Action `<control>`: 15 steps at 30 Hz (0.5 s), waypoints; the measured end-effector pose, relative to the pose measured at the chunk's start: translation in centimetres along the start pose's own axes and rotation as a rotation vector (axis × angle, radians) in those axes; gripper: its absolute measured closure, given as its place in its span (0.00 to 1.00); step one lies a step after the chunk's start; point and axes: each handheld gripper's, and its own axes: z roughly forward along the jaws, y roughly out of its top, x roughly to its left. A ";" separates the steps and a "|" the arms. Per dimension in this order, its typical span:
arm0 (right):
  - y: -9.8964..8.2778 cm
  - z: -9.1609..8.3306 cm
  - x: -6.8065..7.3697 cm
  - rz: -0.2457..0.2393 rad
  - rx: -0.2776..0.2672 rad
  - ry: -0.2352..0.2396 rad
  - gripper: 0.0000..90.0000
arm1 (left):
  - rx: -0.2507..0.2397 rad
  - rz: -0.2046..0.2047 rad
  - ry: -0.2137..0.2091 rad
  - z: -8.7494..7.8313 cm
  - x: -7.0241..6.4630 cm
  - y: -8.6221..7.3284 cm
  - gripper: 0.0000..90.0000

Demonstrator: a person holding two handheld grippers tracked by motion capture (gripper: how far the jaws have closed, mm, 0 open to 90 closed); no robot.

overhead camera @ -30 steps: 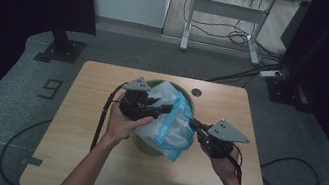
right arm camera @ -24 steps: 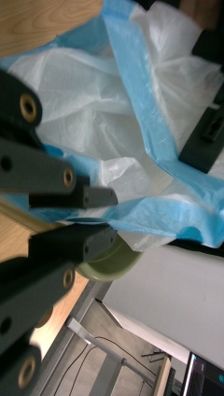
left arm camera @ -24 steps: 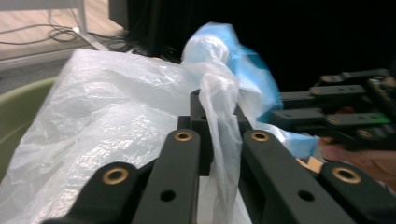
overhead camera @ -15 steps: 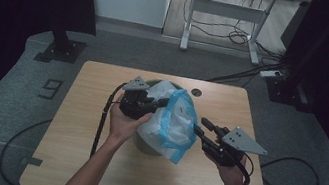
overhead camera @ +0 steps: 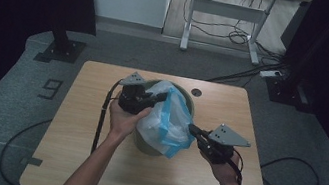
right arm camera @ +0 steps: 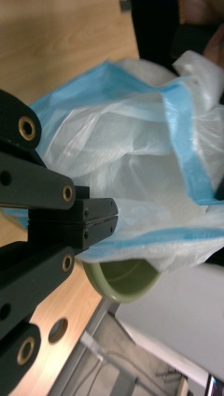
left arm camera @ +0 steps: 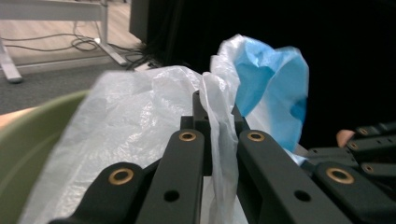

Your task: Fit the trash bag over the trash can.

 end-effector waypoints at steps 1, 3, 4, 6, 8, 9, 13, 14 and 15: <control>0.1 0.1 0.0 -0.007 0.004 -0.013 0.98 | -0.008 -0.004 0.006 0.0 0.3 0.1 0.99; 0.2 0.3 -0.4 -0.003 0.006 -0.035 0.98 | -0.027 -0.012 0.014 -0.1 0.7 0.4 0.99; 0.3 0.4 -0.7 0.003 0.007 -0.042 0.98 | -0.033 -0.011 0.018 -0.1 0.9 0.5 0.99; 0.5 0.8 -1.2 0.002 0.014 -0.057 0.98 | -0.046 -0.009 0.031 0.0 1.3 0.8 0.99; 0.6 1.2 -1.7 -0.005 0.023 -0.073 0.99 | -0.059 -0.012 0.036 0.1 1.8 1.2 0.99; 0.7 1.4 -1.9 -0.006 0.026 -0.081 0.99 | -0.064 -0.014 0.035 0.2 2.0 1.4 0.99; 1.1 2.1 -2.8 -0.029 0.041 -0.118 0.99 | -0.082 -0.028 0.037 0.3 3.0 2.1 0.99; 1.2 2.2 -3.1 -0.030 0.041 -0.126 0.99 | -0.089 -0.035 0.035 0.3 3.2 2.3 0.99; 1.4 2.2 -3.4 -0.034 0.039 -0.138 0.99 | -0.103 -0.046 0.036 0.2 3.4 2.6 0.99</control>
